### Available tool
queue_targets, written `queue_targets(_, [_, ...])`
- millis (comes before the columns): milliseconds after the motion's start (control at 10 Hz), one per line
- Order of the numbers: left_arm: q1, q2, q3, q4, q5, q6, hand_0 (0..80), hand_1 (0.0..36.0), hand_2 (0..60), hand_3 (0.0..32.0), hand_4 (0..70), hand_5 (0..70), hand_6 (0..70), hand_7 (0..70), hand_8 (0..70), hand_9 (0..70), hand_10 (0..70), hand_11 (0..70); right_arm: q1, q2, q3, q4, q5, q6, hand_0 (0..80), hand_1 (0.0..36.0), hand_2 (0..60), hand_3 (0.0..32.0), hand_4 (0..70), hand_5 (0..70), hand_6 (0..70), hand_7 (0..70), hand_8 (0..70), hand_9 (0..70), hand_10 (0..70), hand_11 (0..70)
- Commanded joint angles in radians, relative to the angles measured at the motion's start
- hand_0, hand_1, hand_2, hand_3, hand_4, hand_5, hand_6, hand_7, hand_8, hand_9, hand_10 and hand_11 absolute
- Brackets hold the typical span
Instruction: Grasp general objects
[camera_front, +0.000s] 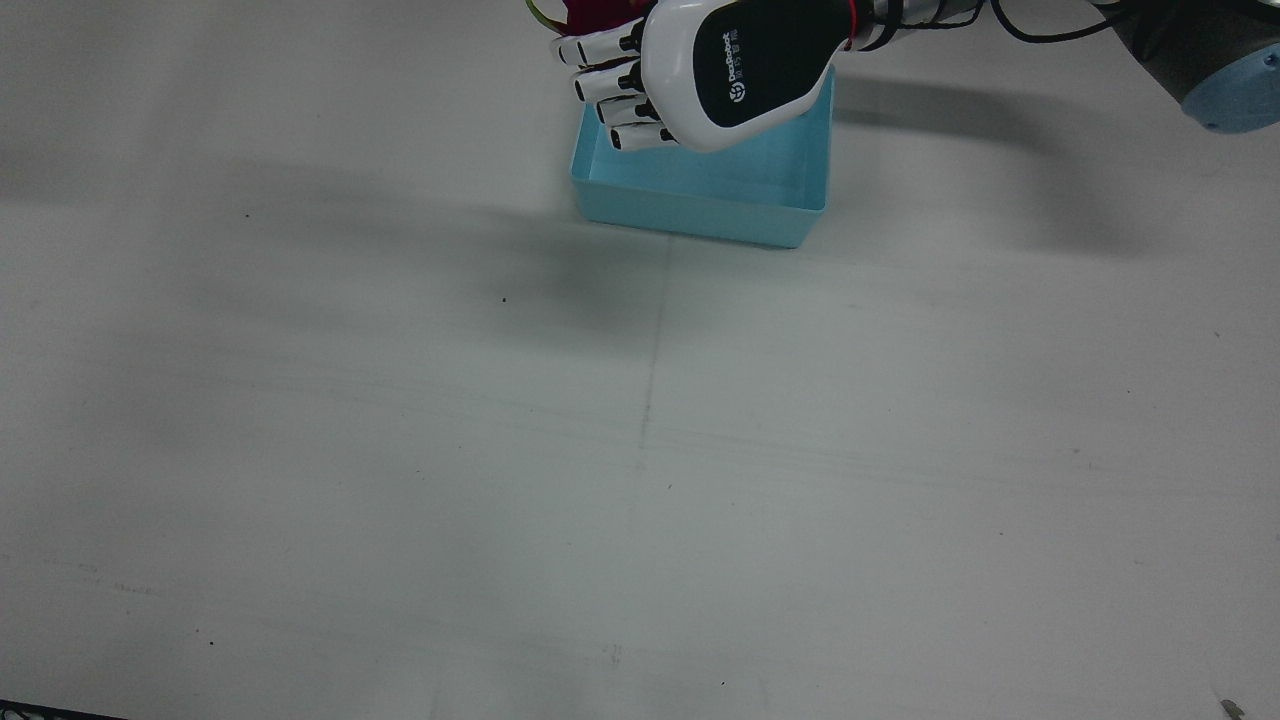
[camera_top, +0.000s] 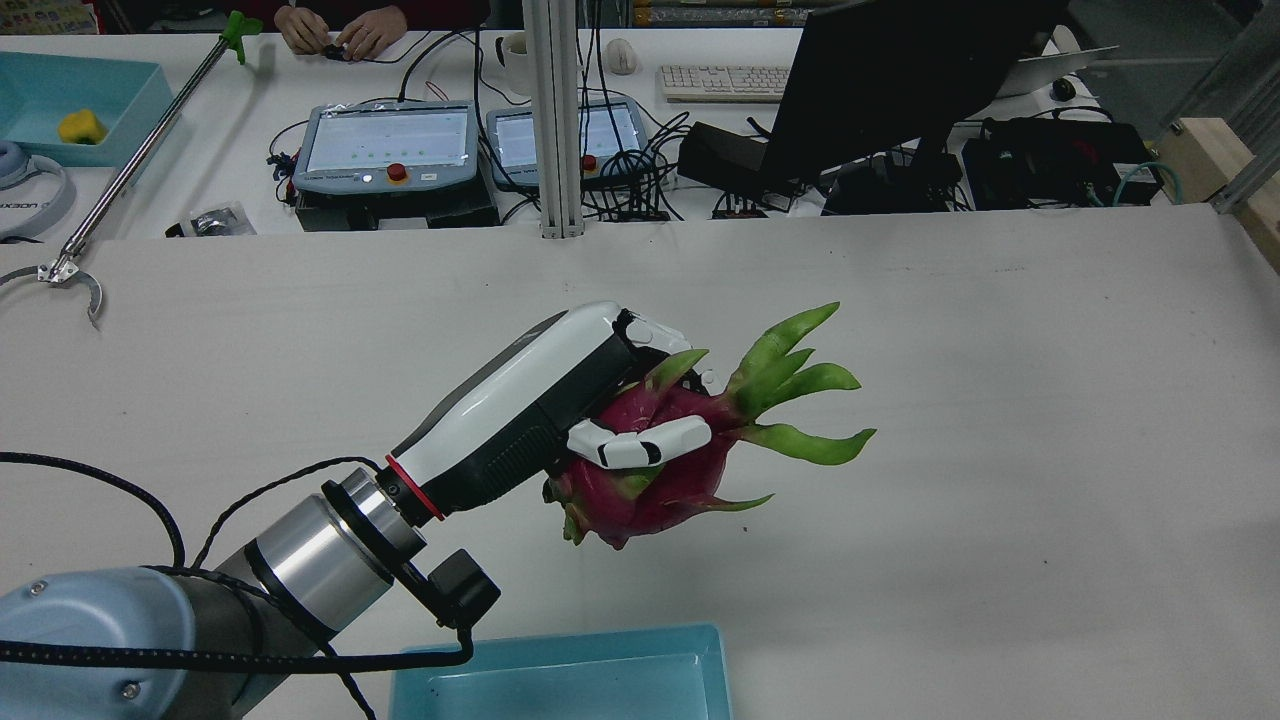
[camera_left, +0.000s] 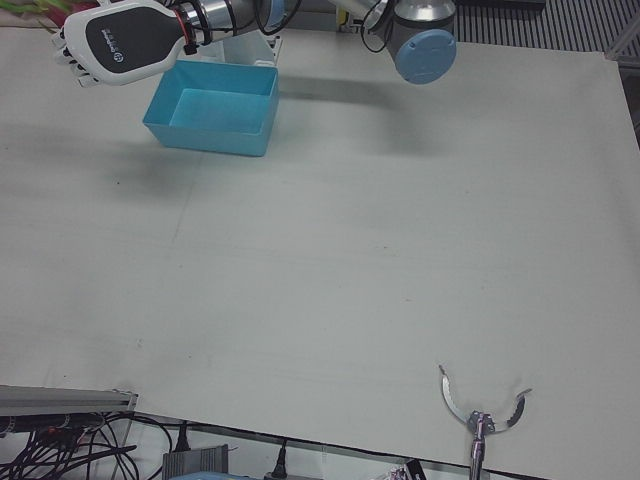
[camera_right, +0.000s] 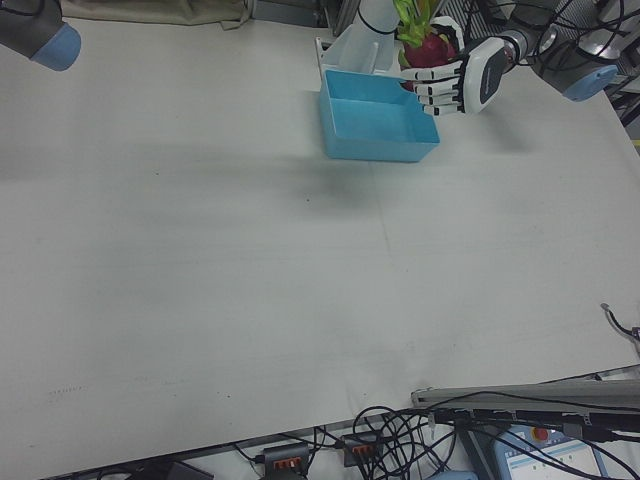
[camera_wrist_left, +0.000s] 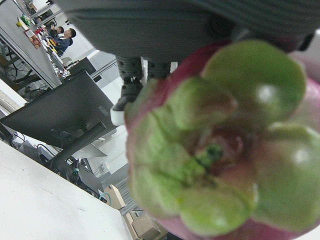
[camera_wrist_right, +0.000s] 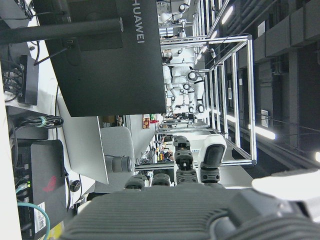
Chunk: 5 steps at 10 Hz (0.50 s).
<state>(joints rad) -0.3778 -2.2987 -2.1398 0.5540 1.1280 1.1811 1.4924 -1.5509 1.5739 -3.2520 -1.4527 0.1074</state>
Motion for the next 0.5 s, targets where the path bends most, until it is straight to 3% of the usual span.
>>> queue_targets(0, [0.002,0.005,-0.035,-0.061,0.090,0.005,15.7,0.0,7.2,0.0,70.0,27.3,56.4,70.0,62.0,70.0,70.0,70.0,0.000,0.000,0.000,0.000,0.000,0.000,0.0,0.0,0.0,0.0,0.0,0.0,0.0,0.0,0.0,0.0,0.0,0.0])
queue_targets(100, [0.002,0.018,-0.055,-0.100,0.129,0.005,7.9,0.0,0.0,0.0,68.7,18.1,40.3,66.5,48.0,52.0,70.0,70.0,-0.001,0.000,-0.002,0.000,0.000,0.000,0.0,0.0,0.0,0.0,0.0,0.0,0.0,0.0,0.0,0.0,0.0,0.0])
queue_targets(300, [0.005,0.038,-0.084,-0.143,0.154,0.003,10.9,0.0,0.0,0.0,70.0,19.6,40.5,70.0,47.0,51.2,70.0,70.0,-0.001,0.000,-0.006,0.000,0.000,0.000,0.0,0.0,0.0,0.0,0.0,0.0,0.0,0.0,0.0,0.0,0.0,0.0])
queue_targets(400, [0.005,0.036,-0.086,-0.161,0.159,0.002,14.2,0.0,0.0,0.0,70.0,19.6,37.9,69.3,44.1,47.5,70.0,70.0,-0.001,0.000,-0.006,0.000,0.000,0.000,0.0,0.0,0.0,0.0,0.0,0.0,0.0,0.0,0.0,0.0,0.0,0.0])
